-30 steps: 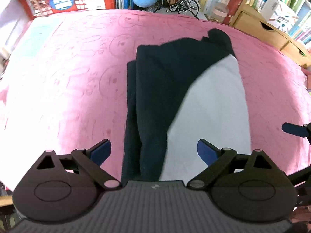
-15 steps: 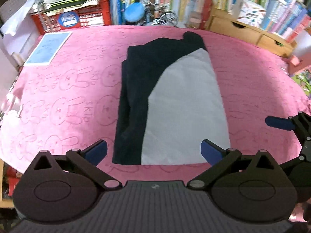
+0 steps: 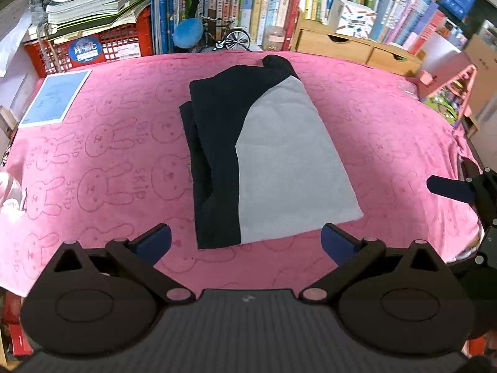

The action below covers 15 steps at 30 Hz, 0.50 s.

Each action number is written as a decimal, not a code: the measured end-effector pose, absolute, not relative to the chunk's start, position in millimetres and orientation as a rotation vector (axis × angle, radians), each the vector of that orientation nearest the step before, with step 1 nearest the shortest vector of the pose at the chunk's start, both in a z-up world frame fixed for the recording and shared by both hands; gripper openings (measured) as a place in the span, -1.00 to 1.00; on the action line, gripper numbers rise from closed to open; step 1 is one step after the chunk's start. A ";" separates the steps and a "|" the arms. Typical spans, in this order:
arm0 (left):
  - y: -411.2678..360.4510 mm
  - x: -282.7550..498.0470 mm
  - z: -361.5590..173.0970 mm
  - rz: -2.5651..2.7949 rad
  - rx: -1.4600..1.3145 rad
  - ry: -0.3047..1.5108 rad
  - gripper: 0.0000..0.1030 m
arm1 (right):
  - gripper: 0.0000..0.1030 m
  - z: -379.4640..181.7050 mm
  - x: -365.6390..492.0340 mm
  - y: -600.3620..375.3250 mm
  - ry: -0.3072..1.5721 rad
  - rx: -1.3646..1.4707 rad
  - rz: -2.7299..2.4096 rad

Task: Fold clothes

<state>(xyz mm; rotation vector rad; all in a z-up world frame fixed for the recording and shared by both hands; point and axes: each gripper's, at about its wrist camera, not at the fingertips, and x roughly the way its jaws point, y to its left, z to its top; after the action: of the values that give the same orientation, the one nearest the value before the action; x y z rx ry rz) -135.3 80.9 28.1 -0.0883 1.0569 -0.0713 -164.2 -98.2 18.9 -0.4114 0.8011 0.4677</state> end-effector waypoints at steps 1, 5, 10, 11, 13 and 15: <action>83.7 -137.4 28.0 -0.081 -0.090 1.055 1.00 | 1.00 20.7 -167.9 -95.3 0.801 -0.399 0.464; 94.3 -145.3 28.6 -0.118 -0.099 1.044 1.00 | 1.00 28.5 -179.2 -87.2 0.803 -0.337 0.456; 103.4 -148.0 32.7 -0.159 -0.113 1.015 1.00 | 1.00 39.0 -185.5 -80.1 0.792 -0.308 0.451; 104.3 -148.4 34.1 -0.167 -0.109 1.007 1.00 | 1.00 42.0 -186.5 -78.7 0.780 -0.309 0.452; 105.6 -149.2 36.4 -0.175 -0.105 0.992 1.00 | 1.00 48.1 -188.1 -76.4 0.761 -0.310 0.455; 108.4 -149.8 38.7 -0.185 -0.114 0.976 1.00 | 1.00 54.1 -187.3 -74.5 0.749 -0.308 0.464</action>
<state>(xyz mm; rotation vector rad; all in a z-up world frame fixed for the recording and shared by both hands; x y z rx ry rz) -149.8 108.4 38.7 -0.1135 0.9763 -0.1852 -187.3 -74.5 54.1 -0.3083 0.7495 0.4636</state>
